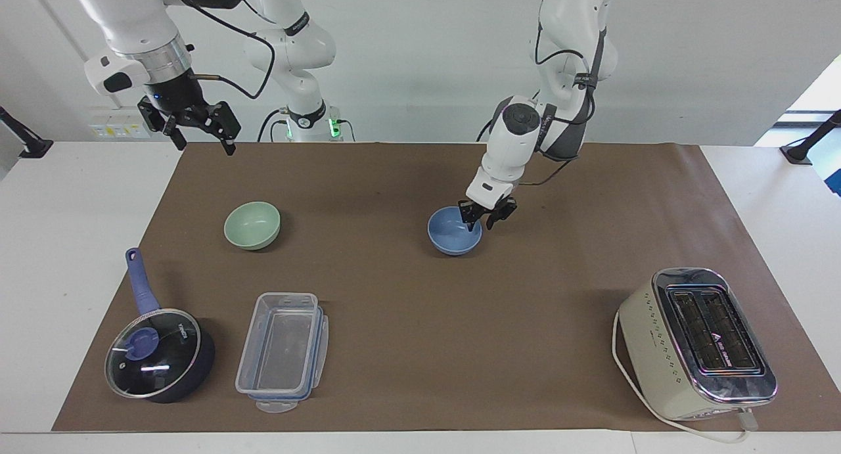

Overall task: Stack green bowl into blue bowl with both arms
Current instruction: 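Slide the blue bowl with the left gripper toward the table center, then release the blue bowl and withdraw the left gripper to rest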

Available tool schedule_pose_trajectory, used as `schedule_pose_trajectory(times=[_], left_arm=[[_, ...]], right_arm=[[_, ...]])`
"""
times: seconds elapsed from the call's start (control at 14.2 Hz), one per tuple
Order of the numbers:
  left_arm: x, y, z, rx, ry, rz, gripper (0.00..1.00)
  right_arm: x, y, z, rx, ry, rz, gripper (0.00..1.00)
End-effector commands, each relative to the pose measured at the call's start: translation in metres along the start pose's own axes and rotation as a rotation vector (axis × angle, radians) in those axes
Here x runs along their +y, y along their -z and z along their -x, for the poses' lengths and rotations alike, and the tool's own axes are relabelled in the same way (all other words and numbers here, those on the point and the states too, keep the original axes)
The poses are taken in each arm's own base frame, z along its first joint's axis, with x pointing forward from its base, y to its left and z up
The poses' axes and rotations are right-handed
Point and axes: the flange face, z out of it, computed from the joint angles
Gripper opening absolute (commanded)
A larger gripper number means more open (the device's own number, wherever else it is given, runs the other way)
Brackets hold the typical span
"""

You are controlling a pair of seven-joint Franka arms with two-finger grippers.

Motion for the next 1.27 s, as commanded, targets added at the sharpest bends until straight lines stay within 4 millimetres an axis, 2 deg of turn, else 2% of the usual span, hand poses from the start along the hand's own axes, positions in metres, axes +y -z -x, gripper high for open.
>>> schedule_pose_trajectory(times=[0.0, 0.07, 0.14, 0.42, 0.56, 0.64, 0.78, 0.99, 1.2], left_arm=[[-0.023, 0.028, -0.018, 0.058, -0.062, -0.027, 0.94], [-0.035, 0.041, -0.025, 0.076, -0.092, -0.036, 1.0], [-0.048, 0.05, -0.028, 0.063, -0.117, -0.048, 1.0], [-0.128, 0.111, -0.051, 0.065, -0.257, -0.066, 1.0], [-0.17, 0.151, -0.066, 0.089, -0.278, -0.071, 1.0], [-0.18, 0.171, -0.073, 0.083, -0.292, -0.075, 1.0], [-0.188, 0.219, -0.087, 0.063, -0.327, -0.082, 1.0], [-0.202, 0.281, -0.094, 0.082, -0.352, -0.115, 1.0], [-0.217, 0.322, -0.101, 0.075, -0.394, -0.131, 1.0]], right_arm=[[0.003, 0.002, 0.004, -0.002, 0.006, 0.001, 1.0], [0.003, 0.002, 0.004, -0.002, 0.005, 0.001, 1.0], [0.003, 0.002, 0.004, -0.002, 0.006, 0.001, 1.0], [0.003, 0.002, 0.004, -0.002, 0.005, 0.001, 1.0], [0.003, 0.002, 0.004, -0.002, 0.006, 0.001, 1.0], [0.003, 0.002, 0.004, -0.002, 0.006, 0.001, 1.0], [0.003, 0.002, 0.004, -0.002, 0.005, 0.001, 1.0], [0.003, 0.002, 0.004, -0.002, 0.006, 0.001, 1.0], [0.003, 0.002, 0.004, -0.002, 0.005, 0.001, 1.0]])
